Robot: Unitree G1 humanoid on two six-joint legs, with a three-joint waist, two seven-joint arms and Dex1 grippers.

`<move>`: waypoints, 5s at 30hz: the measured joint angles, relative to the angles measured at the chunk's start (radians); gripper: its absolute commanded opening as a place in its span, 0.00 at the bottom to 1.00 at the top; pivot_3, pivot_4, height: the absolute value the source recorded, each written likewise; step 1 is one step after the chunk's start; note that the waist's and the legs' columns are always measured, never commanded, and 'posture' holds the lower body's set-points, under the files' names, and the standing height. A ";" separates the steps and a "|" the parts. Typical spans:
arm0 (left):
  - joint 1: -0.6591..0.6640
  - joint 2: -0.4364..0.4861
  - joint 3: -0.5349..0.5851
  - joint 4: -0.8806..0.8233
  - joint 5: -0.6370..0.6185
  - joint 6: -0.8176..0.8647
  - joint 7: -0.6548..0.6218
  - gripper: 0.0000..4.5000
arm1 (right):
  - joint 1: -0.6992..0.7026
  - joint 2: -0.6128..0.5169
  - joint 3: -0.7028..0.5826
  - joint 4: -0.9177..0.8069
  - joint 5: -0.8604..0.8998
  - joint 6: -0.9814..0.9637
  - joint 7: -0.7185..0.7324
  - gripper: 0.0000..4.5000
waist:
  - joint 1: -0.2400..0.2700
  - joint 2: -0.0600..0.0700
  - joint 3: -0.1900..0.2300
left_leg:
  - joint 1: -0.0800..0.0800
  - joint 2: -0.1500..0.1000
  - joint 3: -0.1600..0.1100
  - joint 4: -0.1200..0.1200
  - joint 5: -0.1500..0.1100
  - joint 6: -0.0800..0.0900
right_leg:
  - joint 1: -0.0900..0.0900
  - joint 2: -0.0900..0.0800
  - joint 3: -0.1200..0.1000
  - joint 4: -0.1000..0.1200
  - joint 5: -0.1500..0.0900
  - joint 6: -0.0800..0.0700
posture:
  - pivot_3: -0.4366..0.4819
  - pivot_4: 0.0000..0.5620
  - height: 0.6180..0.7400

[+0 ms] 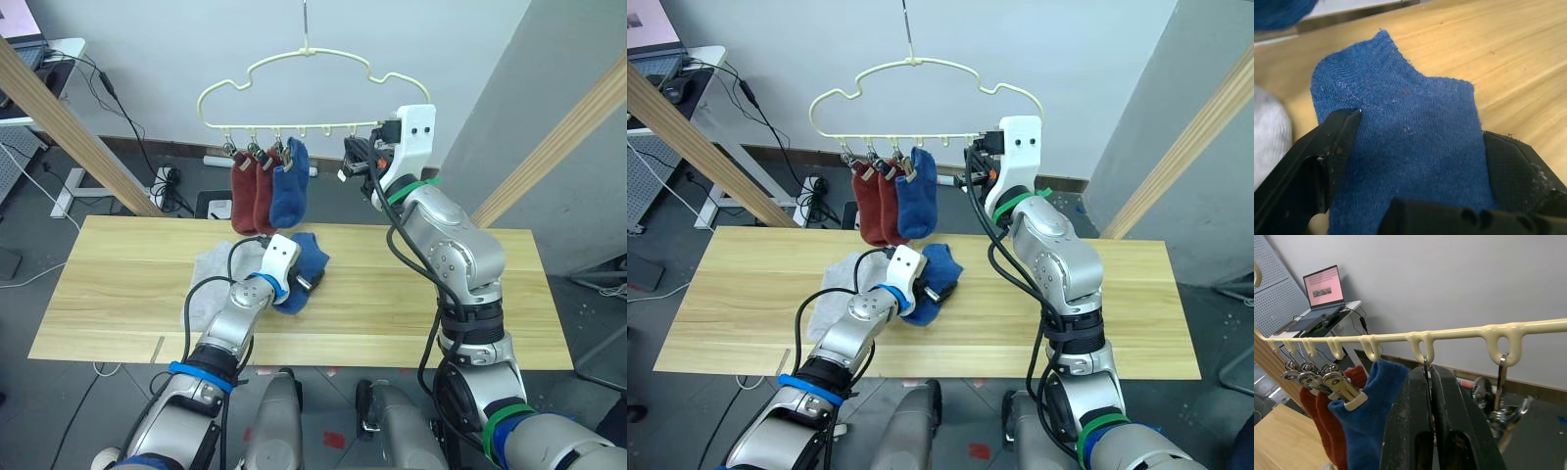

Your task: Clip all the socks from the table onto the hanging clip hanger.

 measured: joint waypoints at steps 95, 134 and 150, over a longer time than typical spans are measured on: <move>0.126 -0.151 0.203 -0.589 -0.299 0.113 -0.042 0.82 | 0.211 -0.282 -0.219 -0.376 0.577 0.486 -0.011 1.00 | -0.028 0.003 0.001 | -0.018 -0.001 0.000 0.002 -0.002 0.003 | -0.016 0.000 0.001 -0.001 -0.002 0.003 | 0.62 0.59 1.00; 0.042 0.214 0.414 -0.901 -0.643 0.538 -0.134 1.00 | 0.075 0.046 0.110 0.098 -0.217 -0.350 -0.179 0.52 | -0.010 0.003 0.001 | -0.017 0.000 -0.001 0.003 0.002 -0.004 | -0.016 0.000 0.000 0.002 0.002 -0.003 | 0.74 0.60 1.00; 0.041 0.219 0.414 -0.901 -0.644 0.535 -0.132 1.00 | -0.012 0.089 0.073 0.215 -0.234 -0.418 -0.183 0.52 | 0.002 0.003 0.001 | -0.017 0.000 -0.002 0.003 0.002 -0.003 | -0.016 0.000 -0.001 0.002 0.002 -0.003 | 0.75 0.60 1.00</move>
